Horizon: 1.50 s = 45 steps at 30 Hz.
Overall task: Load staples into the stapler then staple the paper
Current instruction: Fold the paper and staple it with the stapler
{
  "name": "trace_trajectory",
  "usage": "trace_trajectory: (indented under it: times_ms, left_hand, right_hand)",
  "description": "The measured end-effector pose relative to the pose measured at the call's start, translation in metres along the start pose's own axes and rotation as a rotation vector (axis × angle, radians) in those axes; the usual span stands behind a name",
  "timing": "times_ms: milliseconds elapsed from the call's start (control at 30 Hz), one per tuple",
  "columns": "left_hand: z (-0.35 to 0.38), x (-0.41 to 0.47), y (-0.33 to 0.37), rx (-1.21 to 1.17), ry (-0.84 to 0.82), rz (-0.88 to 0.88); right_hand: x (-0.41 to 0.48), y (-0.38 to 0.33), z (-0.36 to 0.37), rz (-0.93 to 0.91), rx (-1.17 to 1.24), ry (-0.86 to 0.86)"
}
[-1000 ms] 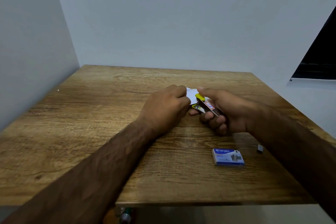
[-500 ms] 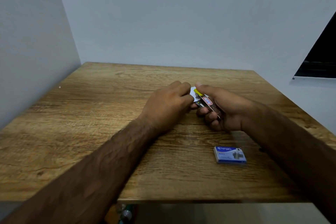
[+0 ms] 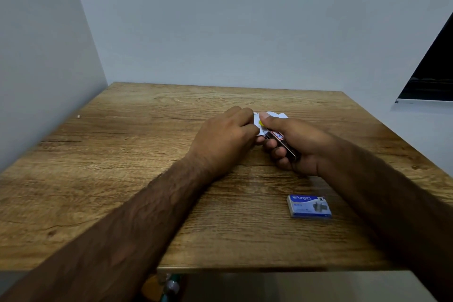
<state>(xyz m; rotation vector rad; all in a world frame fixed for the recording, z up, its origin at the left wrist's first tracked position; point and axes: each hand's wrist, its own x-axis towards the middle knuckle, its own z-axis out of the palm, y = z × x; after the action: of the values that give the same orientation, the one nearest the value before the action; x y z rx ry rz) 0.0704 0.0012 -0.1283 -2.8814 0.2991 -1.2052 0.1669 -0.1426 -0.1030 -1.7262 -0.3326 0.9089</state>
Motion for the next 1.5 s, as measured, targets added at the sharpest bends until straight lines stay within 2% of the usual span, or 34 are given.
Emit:
trace_trajectory:
  times_ms: [500, 733, 900, 1033, 1133, 1233, 1333, 1500]
  left_hand:
    - [0.000, -0.001, 0.000, -0.002, -0.006, -0.006]
    - [0.002, -0.002, -0.005, 0.006, -0.010, -0.026]
    - [0.006, -0.003, -0.010, -0.028, -0.026, -0.045]
    - [0.010, -0.004, -0.017, -0.145, -0.055, -0.167]
    - [0.011, -0.004, -0.022, -0.244, -0.084, -0.223]
    - [0.012, -0.003, -0.023, -0.315, -0.125, -0.268]
    - [0.012, -0.002, -0.025, -0.394, -0.174, -0.320]
    - [0.013, -0.002, -0.027, -0.470, -0.203, -0.360]
  right_hand:
    - [-0.001, 0.001, 0.005, -0.032, 0.002, 0.046]
    - [-0.006, -0.003, -0.002, 0.015, 0.032, -0.090]
    - [-0.012, 0.001, -0.007, 0.026, -0.004, -0.097]
    - [-0.023, 0.007, -0.006, -0.040, -0.125, -0.020]
    - [-0.037, 0.009, -0.003, -0.175, -0.264, -0.048]
    - [-0.048, 0.009, 0.010, -0.359, -0.584, -0.130]
    - [-0.054, 0.011, 0.028, -0.589, -0.928, -0.071]
    - [-0.056, 0.018, 0.052, -0.778, -1.161, 0.027]
